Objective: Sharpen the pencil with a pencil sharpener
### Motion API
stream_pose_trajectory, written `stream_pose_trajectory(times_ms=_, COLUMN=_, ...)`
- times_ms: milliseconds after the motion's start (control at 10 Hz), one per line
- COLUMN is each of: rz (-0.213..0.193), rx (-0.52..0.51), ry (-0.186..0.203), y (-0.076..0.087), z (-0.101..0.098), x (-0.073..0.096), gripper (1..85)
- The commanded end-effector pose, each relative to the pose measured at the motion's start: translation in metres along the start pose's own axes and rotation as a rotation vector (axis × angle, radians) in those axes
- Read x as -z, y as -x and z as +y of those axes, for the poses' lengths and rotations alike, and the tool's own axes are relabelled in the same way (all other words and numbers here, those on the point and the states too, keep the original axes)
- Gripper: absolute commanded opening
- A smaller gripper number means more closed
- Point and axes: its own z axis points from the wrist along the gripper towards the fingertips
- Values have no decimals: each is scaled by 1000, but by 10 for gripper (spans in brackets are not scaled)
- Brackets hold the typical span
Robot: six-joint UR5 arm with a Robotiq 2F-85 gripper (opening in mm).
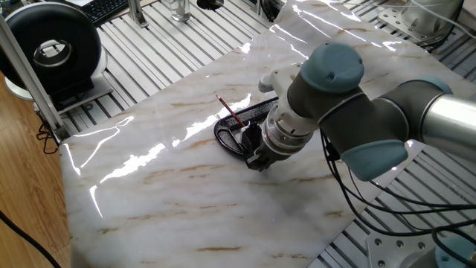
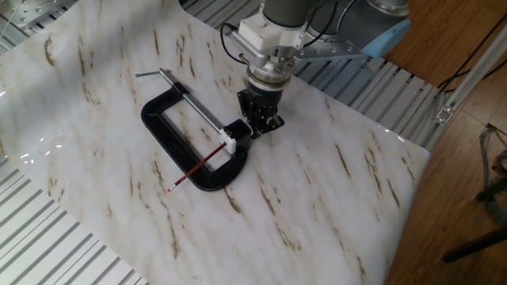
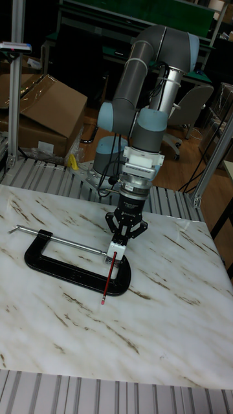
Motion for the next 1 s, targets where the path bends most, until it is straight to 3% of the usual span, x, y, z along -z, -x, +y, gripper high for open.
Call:
stream_pose_trajectory(times_ms=0, rz=23, rx=3, ry=18, y=-2, z=6, x=6, gripper=243)
stream_pose_trajectory(times_ms=400, rz=41, rx=24, ry=-4, y=-7, z=2, x=12, gripper=287)
stream_pose_trajectory(times_ms=900, rz=79, rx=32, ry=-30, y=-22, z=-10, x=35, gripper=253)
